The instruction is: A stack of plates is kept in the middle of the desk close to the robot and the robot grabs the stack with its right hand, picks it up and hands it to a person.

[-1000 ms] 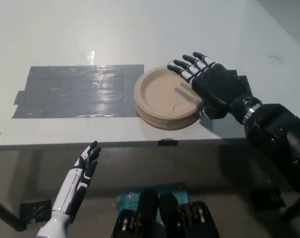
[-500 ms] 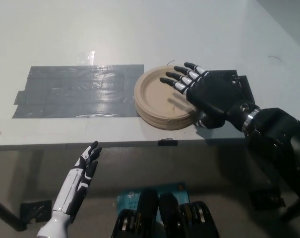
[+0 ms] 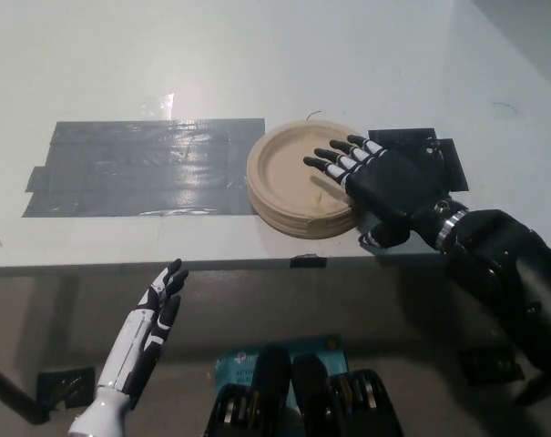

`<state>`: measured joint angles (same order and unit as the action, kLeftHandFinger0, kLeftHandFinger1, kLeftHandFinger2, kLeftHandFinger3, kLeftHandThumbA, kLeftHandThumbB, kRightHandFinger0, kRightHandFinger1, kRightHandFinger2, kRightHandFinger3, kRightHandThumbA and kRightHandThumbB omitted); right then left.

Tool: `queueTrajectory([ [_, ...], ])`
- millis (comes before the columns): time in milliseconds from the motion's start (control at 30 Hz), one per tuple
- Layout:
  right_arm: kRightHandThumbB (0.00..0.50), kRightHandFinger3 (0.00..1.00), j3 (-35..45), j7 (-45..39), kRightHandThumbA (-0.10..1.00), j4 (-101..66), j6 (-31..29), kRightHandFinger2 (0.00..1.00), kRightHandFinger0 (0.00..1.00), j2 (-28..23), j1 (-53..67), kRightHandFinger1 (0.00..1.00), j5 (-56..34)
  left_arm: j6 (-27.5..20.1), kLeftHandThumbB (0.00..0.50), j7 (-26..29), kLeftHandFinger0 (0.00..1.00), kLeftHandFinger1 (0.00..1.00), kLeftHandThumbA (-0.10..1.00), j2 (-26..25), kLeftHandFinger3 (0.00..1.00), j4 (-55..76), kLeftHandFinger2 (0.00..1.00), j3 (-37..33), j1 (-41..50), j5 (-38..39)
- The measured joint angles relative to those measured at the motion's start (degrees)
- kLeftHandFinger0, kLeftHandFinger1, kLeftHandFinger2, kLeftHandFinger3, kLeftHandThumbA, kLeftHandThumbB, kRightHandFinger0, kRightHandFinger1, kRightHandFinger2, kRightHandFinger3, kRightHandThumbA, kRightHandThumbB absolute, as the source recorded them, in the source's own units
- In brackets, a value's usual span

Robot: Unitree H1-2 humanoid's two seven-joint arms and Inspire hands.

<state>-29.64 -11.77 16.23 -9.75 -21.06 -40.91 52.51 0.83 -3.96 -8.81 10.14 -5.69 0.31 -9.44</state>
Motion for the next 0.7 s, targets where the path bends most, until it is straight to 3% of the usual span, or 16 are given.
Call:
queueTrajectory([
  [700,0.5,1.0,-0.3,9.5,1.0,5.9,0.5,1.0,1.0,3.3,0.0,1.0,5.2,0.0,0.0,0.0,1.0,1.0,1.0,0.0,1.0,0.0,1.0,0.0,-0.1,-0.3],
])
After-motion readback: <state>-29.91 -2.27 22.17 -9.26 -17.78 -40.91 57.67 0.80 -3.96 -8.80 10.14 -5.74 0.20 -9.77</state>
